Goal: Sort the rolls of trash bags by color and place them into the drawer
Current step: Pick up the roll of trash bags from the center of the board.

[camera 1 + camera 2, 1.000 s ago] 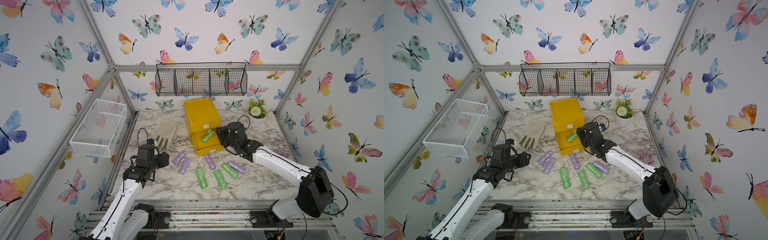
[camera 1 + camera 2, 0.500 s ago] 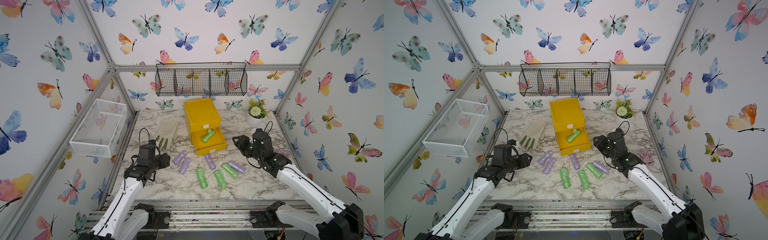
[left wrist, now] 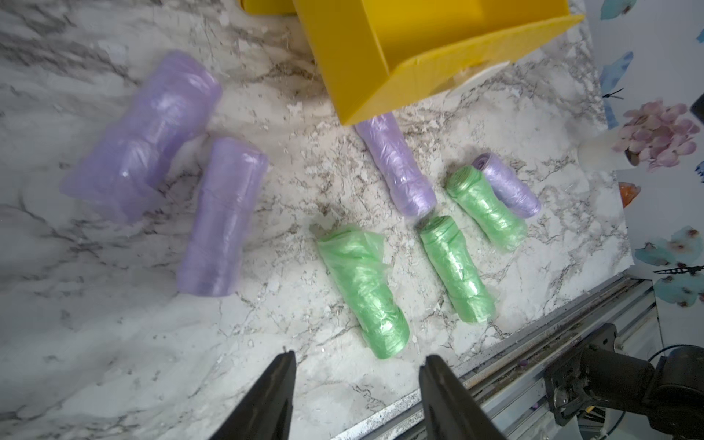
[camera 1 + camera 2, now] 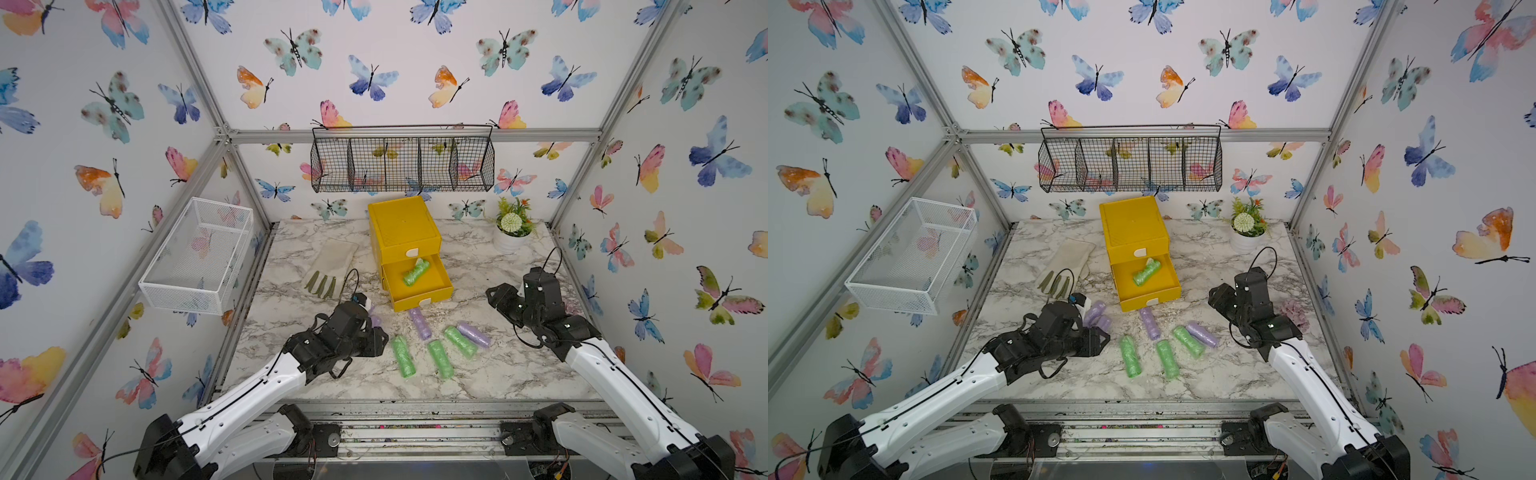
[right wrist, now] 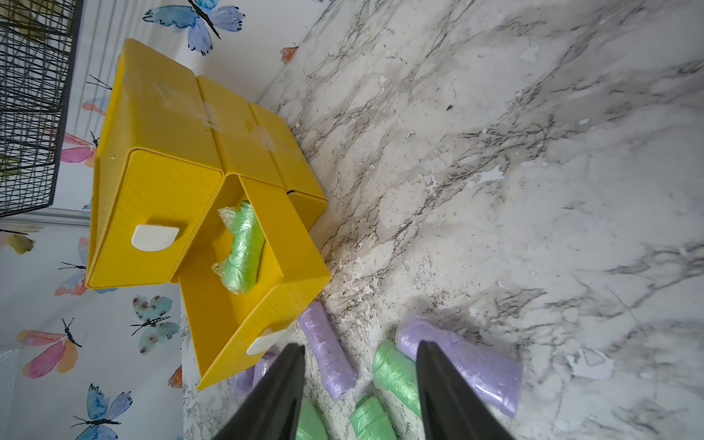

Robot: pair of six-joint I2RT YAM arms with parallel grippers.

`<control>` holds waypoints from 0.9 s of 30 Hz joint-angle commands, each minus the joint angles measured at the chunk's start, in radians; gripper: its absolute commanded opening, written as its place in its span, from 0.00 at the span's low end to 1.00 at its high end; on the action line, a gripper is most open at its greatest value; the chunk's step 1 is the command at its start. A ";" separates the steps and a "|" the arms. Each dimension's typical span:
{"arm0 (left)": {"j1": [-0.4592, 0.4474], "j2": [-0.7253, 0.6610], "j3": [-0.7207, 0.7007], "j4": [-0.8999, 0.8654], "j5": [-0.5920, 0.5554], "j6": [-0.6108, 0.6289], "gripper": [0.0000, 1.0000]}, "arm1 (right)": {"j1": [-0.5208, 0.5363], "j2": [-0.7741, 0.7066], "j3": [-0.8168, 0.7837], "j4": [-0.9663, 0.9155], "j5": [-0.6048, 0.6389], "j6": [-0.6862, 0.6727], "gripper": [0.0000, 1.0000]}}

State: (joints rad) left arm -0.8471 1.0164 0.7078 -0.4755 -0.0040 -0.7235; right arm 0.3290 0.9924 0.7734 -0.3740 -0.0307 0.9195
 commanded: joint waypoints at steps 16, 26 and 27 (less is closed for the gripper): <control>-0.195 0.384 0.061 0.117 -0.110 -0.294 0.61 | -0.023 -0.038 -0.048 -0.004 -0.043 -0.022 0.53; -0.186 0.486 0.116 0.083 -0.149 -0.286 0.61 | -0.025 -0.038 -0.060 0.004 -0.048 -0.019 0.53; -0.182 0.493 0.116 0.083 -0.146 -0.286 0.61 | -0.025 -0.038 -0.063 0.004 -0.048 -0.019 0.53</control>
State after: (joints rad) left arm -1.0359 1.4841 0.8139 -0.3599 -0.1146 -1.0069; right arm 0.3080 0.9684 0.7261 -0.3767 -0.0719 0.9066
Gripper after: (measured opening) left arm 0.611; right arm 0.531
